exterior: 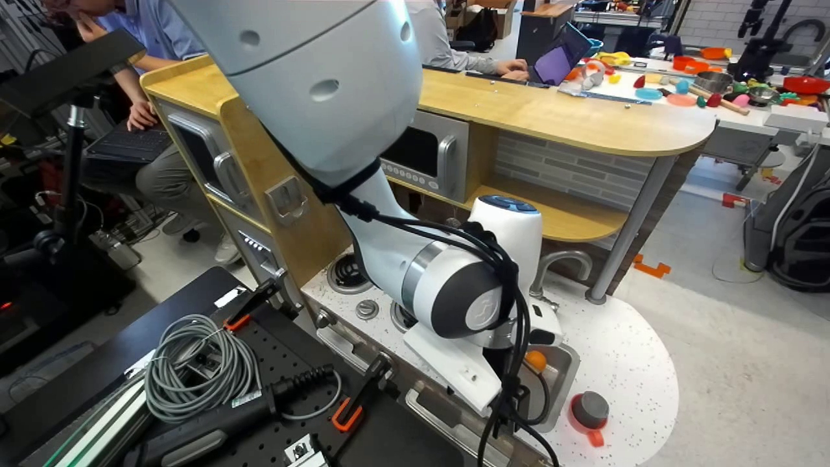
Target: Take the lemon out of the sink and put it on the counter
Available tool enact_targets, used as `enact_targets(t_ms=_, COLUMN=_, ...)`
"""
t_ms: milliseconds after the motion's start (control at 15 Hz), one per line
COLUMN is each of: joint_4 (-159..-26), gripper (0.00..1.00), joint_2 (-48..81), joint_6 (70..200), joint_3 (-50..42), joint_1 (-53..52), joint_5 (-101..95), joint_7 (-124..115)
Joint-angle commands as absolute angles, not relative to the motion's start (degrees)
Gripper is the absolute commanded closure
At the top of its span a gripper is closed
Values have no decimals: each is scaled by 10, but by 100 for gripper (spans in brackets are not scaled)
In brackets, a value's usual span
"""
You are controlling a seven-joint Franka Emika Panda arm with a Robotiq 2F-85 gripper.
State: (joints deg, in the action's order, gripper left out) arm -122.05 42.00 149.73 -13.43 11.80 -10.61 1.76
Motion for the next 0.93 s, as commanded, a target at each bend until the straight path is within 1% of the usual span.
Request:
enact_targets(t_ms=0, joint_4=-1153, gripper=0, joint_2=472, joint_6=1492, joint_3=-123, joint_1=138, joint_5=-86, joint_7=31)
enact_targets(t_ms=400, joint_4=-1088, gripper=0, joint_2=545, joint_6=1534, joint_3=-123, joint_1=134, joint_5=-83, joint_7=19)
enact_targets(t_ms=867, joint_4=-1047, gripper=0, joint_2=580, joint_6=1592, joint_3=-103, joint_1=135, joint_5=-71, joint_7=27)
